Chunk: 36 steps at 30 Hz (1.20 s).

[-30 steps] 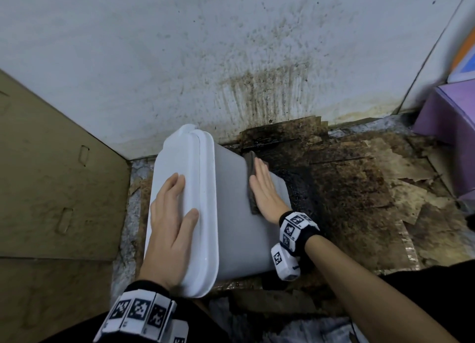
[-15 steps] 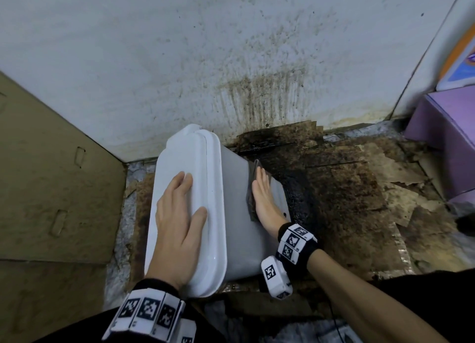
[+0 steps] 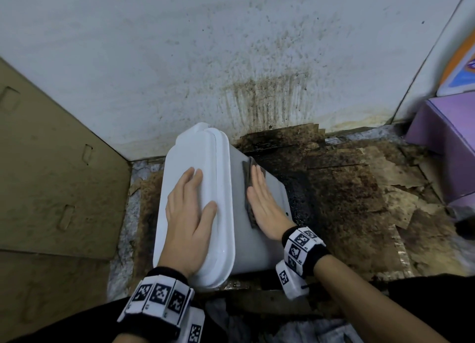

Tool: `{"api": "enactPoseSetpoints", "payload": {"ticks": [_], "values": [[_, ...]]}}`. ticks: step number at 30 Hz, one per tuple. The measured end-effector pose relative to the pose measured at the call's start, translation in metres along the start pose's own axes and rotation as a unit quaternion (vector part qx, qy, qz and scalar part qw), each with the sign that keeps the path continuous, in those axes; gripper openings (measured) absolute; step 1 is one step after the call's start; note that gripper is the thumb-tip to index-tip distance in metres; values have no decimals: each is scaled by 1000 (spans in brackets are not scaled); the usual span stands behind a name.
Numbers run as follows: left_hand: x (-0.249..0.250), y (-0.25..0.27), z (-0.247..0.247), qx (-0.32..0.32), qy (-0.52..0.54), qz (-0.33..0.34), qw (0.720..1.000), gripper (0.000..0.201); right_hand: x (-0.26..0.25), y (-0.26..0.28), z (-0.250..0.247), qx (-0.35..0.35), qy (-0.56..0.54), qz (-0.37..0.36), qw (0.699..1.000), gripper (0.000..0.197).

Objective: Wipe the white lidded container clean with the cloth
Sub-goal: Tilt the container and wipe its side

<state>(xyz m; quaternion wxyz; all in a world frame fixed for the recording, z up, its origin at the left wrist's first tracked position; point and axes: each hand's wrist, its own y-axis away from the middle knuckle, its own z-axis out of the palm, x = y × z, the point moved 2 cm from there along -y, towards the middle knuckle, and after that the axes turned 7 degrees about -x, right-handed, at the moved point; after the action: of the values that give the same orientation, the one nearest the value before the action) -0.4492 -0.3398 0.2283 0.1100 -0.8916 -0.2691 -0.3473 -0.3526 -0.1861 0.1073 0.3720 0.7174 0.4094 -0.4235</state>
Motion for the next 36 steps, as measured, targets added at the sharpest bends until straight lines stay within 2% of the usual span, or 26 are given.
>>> {"api": "enactPoseSetpoints", "payload": {"ticks": [6,10,13,15,17,20,27,32,36], "values": [[-1,0,0,-7,2,-4,1000,66,69,0,-13,-16,-48,163,985,58],[-1,1,-1,-5,3,0,1000,65,71,2,-11,5,-50,186,981,56],[-4,1,-2,-1,4,-5,1000,66,71,1,-2,56,-60,208,975,52],[-4,0,-1,-3,-9,-5,1000,66,62,1,0,66,-75,196,975,49],[-1,0,2,-4,-18,1,1000,66,43,7,2,45,-73,183,979,50],[3,-3,6,-2,-28,6,1000,66,15,12,7,68,-88,142,984,53],[-1,-3,5,1,-41,8,999,69,-46,27,33,80,-101,12,992,48],[1,-3,6,-1,-37,13,999,67,-26,35,30,86,-90,-13,992,51],[3,-3,6,-5,-31,10,999,68,20,36,29,89,-95,47,990,51]]}}
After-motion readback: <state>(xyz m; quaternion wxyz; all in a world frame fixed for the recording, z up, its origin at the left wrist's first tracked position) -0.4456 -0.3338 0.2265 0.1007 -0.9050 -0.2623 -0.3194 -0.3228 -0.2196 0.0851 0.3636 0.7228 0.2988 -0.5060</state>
